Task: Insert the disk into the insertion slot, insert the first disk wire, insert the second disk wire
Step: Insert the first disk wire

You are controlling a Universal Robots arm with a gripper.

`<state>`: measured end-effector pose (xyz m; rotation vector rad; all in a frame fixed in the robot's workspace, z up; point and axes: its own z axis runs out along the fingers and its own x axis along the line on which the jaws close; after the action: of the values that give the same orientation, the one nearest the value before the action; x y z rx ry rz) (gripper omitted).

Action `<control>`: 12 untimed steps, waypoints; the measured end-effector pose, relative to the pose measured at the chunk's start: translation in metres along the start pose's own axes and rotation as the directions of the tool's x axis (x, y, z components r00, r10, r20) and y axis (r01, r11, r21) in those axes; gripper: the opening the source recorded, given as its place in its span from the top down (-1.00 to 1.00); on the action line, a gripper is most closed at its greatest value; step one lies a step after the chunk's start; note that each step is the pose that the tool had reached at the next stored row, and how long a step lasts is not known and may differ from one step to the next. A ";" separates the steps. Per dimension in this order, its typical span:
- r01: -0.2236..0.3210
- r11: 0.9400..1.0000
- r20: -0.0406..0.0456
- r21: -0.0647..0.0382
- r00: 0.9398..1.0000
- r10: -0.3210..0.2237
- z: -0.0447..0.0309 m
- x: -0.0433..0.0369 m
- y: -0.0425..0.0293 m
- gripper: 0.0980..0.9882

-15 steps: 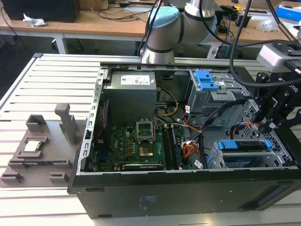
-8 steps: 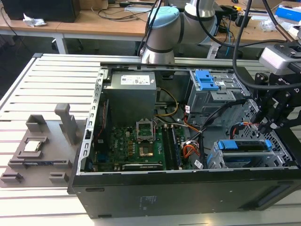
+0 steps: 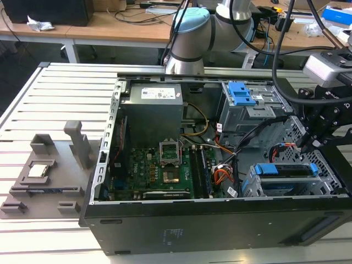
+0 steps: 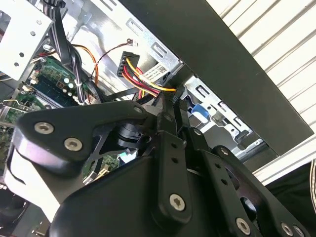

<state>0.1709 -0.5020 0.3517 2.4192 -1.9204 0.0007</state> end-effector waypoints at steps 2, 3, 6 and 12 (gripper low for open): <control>0.000 1.000 0.000 0.000 1.000 0.000 0.0000 0.0000 0.0000 0.84; 0.000 1.000 0.000 0.000 1.000 0.000 0.0000 0.0000 0.0000 0.84; 0.000 1.000 0.000 0.000 1.000 0.000 0.0001 -0.0005 0.0016 0.84; 0.000 1.000 0.000 0.000 1.000 0.000 0.0008 -0.0047 0.0203 0.84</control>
<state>0.1501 -0.5019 0.3517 2.4196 -1.9201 0.0005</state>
